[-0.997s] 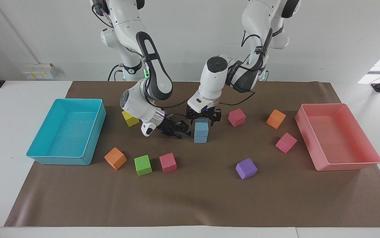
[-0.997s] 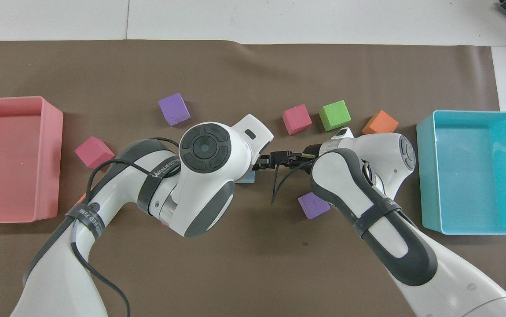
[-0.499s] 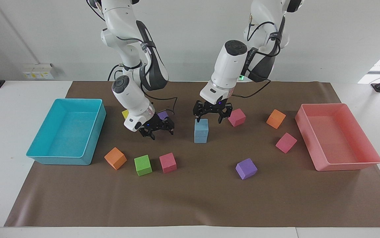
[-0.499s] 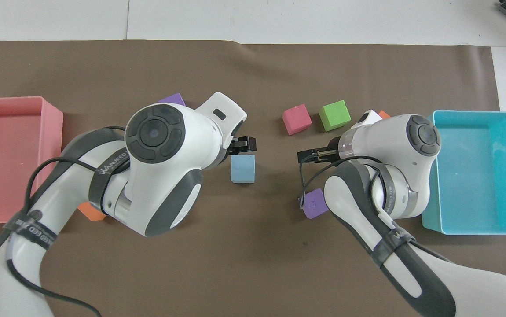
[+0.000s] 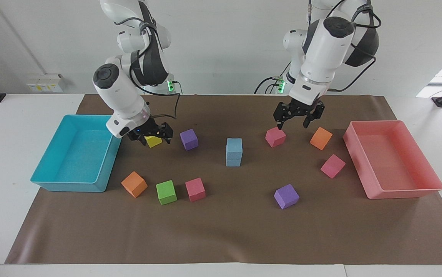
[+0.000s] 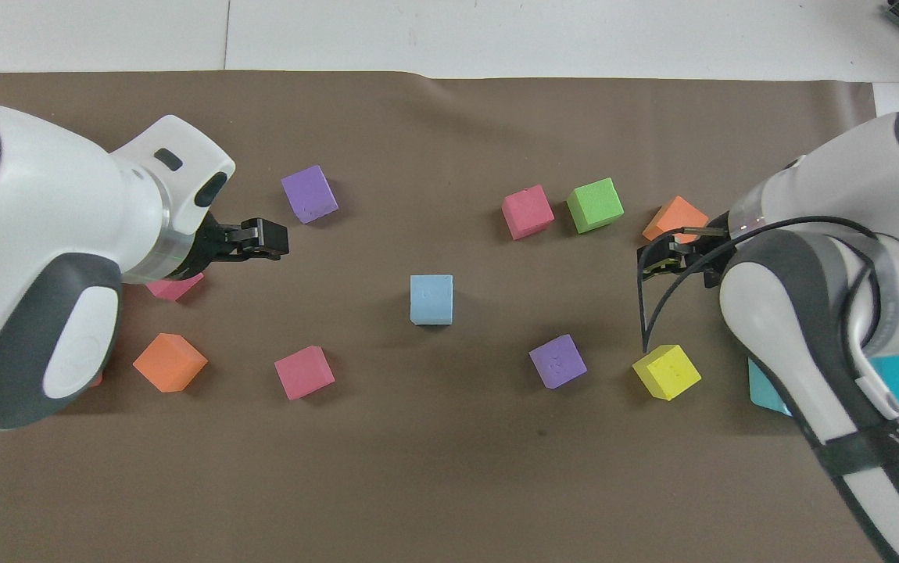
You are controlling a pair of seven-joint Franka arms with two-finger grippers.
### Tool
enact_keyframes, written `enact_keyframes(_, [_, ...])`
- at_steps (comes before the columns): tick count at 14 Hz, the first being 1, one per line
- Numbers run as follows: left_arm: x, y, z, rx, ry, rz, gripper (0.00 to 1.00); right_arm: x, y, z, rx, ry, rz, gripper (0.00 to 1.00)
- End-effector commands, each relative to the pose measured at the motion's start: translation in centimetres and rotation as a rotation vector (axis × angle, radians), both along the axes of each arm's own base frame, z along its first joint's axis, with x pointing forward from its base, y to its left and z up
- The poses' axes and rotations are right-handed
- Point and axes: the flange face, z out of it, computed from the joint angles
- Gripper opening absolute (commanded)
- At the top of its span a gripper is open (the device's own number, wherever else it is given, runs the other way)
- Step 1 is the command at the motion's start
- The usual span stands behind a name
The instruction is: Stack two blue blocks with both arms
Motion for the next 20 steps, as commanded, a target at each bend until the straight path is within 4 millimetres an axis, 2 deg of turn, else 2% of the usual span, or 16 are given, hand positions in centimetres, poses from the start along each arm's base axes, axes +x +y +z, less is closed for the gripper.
enact_keyframes(1, [-3.0,6.1,2.4,0.047,0.121,0.04,1.0,-1.0,-4.4,3.3,-0.045,0.003,-0.075,1.0])
enact_keyframes(3, [-5.0,8.0,3.2,0.073,0.215,0.066,1.0,-2.0,-6.5,5.8,-0.081,-0.033,-0.091,1.0])
enact_keyframes(5, [-4.6,9.8,3.9,0.064,0.206,0.094,1.0,-3.2,-8.8,8.5,-0.084,-0.071,-0.124,1.0])
enact_keyframes(8, [-3.9,10.2,5.1,0.055,0.156,0.025,1.0,-4.4,-10.3,11.6,-0.103,-0.089,-0.139,1.0])
enact_keyframes(9, [-3.1,11.3,5.7,0.044,0.113,0.006,1.0,-4.6,-10.6,13.1,-0.139,-0.09,-0.13,1.0])
enact_keyframes(11, [-1.6,12.6,6.2,0.038,0.081,-0.043,1.0,-5.0,-10.9,15.7,-0.178,-0.102,-0.076,1.0])
enact_keyframes(14, [0.1,15.1,6.8,0.029,0.062,-0.028,1.0,-5.6,-10.7,18.2,-0.175,-0.103,-0.035,1.0])
enact_keyframes(16, [1.6,15.1,7.5,0.021,0.016,-0.026,1.0,-6.1,-10.7,19.8,-0.176,-0.1,-0.033,1.0])
enact_keyframes(18, [3.2,14.6,8.4,0.015,-0.028,-0.032,1.0,-6.4,-10.8,20.3,-0.189,-0.115,0.001,1.0])
enact_keyframes(20, [3.6,14.5,9.2,0.007,-0.06,-0.035,1.0,-6.9,-10.7,20.7,-0.193,-0.121,-0.003,1.0])
